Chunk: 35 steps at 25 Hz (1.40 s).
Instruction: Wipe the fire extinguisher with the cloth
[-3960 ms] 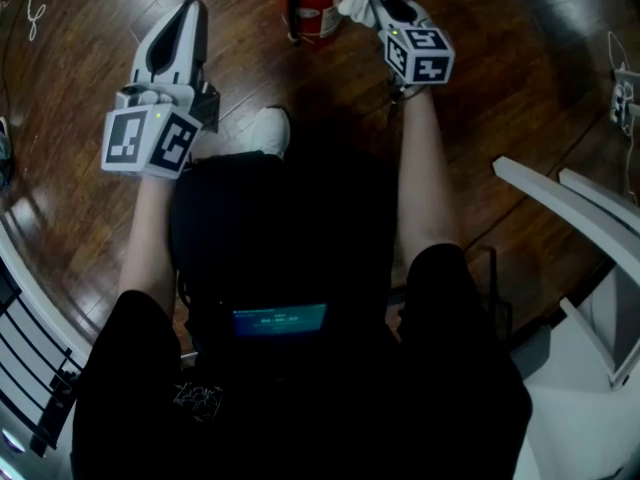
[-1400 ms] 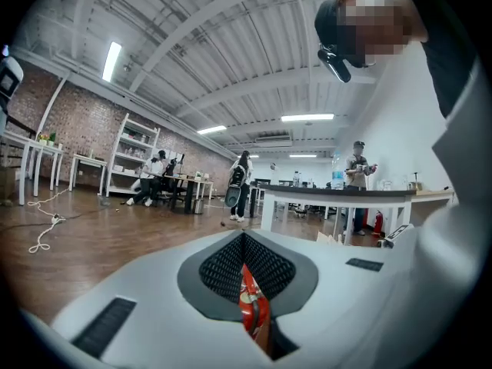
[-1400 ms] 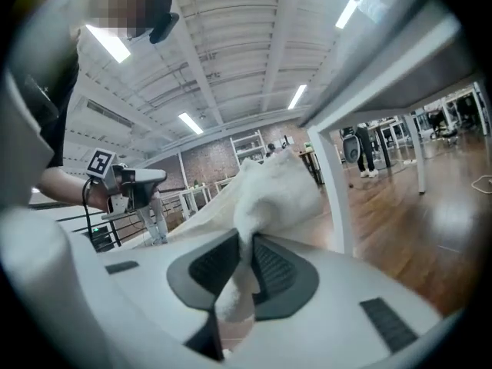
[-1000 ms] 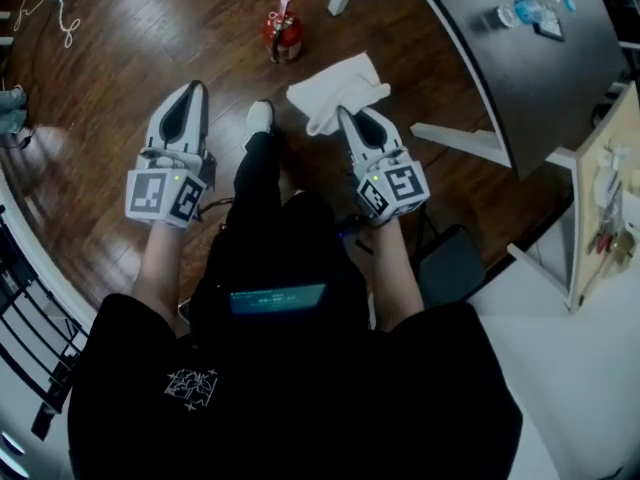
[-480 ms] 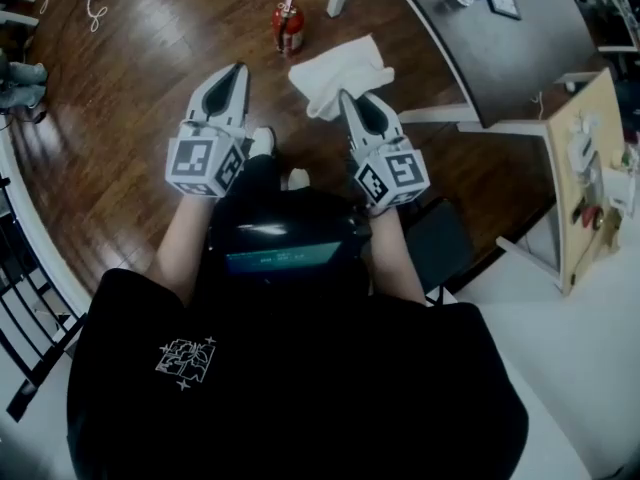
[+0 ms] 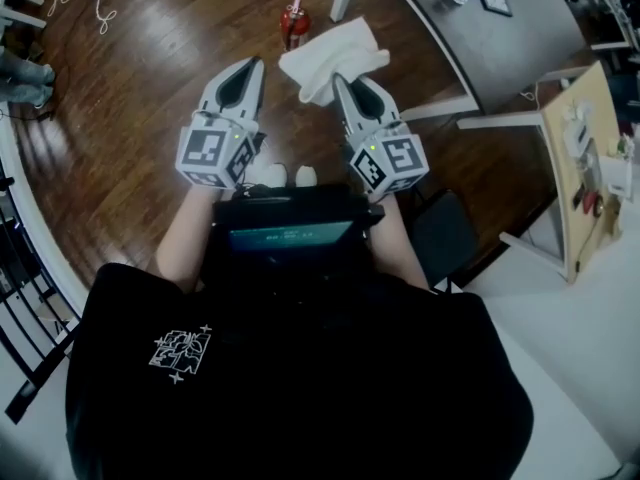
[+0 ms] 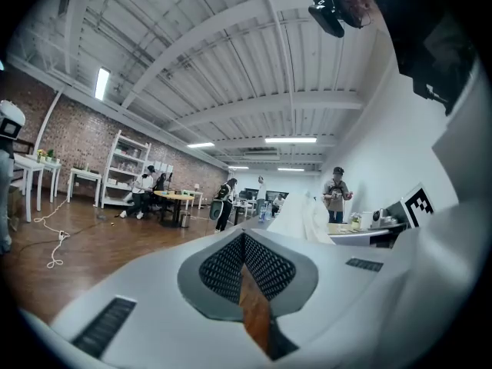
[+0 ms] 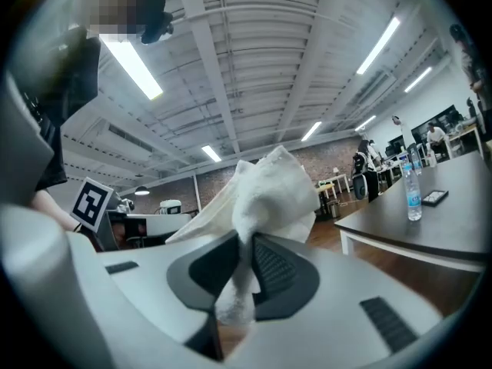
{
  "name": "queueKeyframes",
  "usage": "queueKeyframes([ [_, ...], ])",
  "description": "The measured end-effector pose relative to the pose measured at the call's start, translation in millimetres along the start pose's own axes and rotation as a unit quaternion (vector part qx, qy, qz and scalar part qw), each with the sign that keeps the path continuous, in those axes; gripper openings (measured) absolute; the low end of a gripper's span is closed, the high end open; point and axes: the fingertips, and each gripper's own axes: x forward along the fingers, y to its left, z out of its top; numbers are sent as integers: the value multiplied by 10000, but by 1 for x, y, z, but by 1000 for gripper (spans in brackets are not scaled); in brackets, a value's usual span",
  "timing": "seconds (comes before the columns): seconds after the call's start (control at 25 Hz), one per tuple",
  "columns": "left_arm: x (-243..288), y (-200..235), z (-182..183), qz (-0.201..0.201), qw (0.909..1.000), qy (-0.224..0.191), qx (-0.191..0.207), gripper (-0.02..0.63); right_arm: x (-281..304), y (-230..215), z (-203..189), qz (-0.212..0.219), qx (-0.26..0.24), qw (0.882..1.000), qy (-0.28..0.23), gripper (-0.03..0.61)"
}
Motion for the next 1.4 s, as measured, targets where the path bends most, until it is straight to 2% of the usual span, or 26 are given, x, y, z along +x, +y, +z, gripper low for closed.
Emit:
queueKeyframes([
  [0.28, -14, -2, 4, -120, 9998, -34, -170, 2, 0, 23, 8, 22, -155, 9999, -10, 66],
  [1.4, -1, -11, 17, -211, 9997, -129, -73, 2, -3, 9, 7, -44, -224, 9997, 39, 67],
])
